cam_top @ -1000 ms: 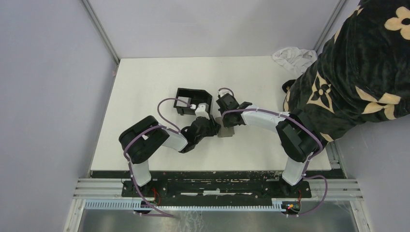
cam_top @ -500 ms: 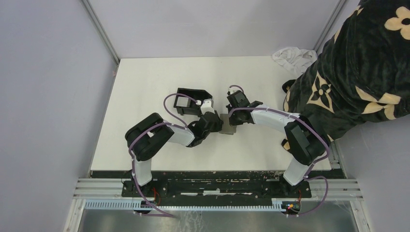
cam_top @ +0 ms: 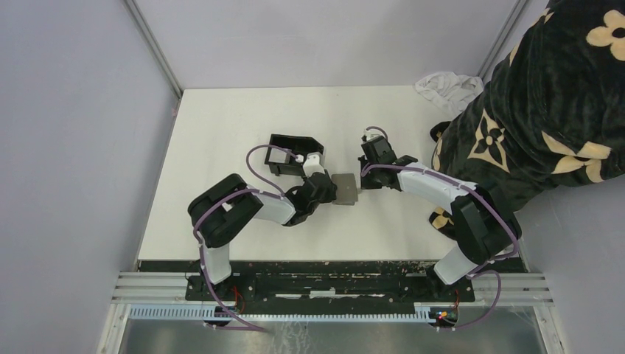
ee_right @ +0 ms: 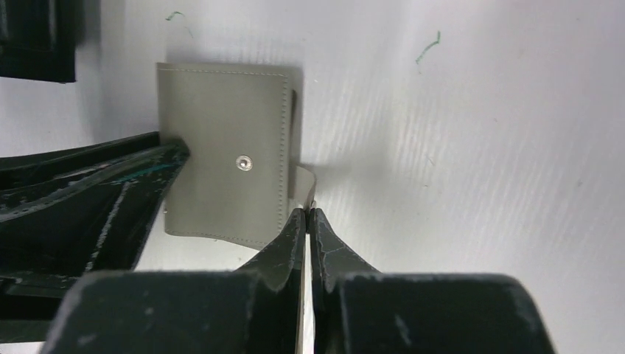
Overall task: Put the credit cards into the card holder
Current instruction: Open the card holder at the center of the board.
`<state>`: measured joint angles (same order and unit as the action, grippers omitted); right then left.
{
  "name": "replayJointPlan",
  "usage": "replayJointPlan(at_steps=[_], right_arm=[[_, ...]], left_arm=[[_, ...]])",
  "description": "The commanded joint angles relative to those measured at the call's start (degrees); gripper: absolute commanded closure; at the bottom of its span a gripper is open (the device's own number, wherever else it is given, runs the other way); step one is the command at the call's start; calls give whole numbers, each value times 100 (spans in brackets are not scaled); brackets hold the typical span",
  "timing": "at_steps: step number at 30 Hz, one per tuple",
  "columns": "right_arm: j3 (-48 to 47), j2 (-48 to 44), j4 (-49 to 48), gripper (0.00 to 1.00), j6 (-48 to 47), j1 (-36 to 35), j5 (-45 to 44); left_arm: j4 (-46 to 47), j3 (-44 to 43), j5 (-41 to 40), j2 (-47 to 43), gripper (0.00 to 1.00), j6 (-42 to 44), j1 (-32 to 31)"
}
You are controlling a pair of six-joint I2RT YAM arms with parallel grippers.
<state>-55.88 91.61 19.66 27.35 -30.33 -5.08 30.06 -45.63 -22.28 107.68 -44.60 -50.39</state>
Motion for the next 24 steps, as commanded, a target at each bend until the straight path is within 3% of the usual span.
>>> replayJointPlan(at_steps=[1,12,24], right_arm=[[134,-195,100,98,12,96,-299],[143,10,249,89,7,143,-727],[-137,-369,376,67,-290,128,-634]], left_arm=[[-1116,352,-307,-44,75,-35,4],[-1236,728,-573,-498,69,-103,-1],[-1595,857,-903,-1433,45,-162,-101]])
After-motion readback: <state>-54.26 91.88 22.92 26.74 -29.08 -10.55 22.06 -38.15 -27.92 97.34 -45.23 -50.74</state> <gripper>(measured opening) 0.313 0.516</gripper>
